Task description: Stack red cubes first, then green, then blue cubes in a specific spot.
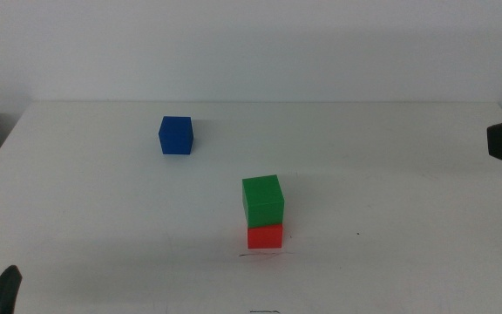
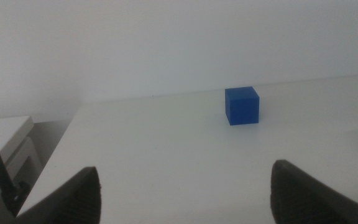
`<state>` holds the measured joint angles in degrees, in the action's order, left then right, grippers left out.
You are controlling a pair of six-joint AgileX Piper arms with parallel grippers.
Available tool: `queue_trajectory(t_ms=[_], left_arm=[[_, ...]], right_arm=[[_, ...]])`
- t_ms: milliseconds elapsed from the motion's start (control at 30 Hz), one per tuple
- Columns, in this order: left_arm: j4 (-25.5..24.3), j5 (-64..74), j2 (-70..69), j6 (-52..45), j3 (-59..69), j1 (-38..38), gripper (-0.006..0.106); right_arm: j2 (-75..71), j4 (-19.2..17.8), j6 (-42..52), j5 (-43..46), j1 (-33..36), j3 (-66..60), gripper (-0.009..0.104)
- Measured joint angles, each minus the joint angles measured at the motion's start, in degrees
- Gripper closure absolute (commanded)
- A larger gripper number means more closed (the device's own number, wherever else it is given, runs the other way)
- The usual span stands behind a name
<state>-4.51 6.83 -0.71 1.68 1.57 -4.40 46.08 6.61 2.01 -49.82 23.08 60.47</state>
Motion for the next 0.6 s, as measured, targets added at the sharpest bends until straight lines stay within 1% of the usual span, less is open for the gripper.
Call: queue_trajectory(t_ms=[267, 367, 467, 600], left_arm=[[-1.27, 3.13, 0.18, 0.00, 0.00, 0.61, 0.007], [-0.75, 4.70, 4.68, 0.07, -2.09, 1.76, 0.007], [-0.41, 8.37, 14.49, 0.14, -10.59, 2.80, 0.007], [0.74, 19.39, 31.16, -0.27, -28.71, 3.07, 0.007]], right_arm=[[0.00, 0.00, 0.00, -0.25, 0.00, 0.00, 0.016], [0.00, 0.00, 0.00, -0.25, 0.00, 0.00, 0.016], [0.00, 0.00, 0.00, -0.25, 0.00, 0.00, 0.016], [0.00, 0.00, 0.00, -0.25, 0.00, 0.00, 0.016]])
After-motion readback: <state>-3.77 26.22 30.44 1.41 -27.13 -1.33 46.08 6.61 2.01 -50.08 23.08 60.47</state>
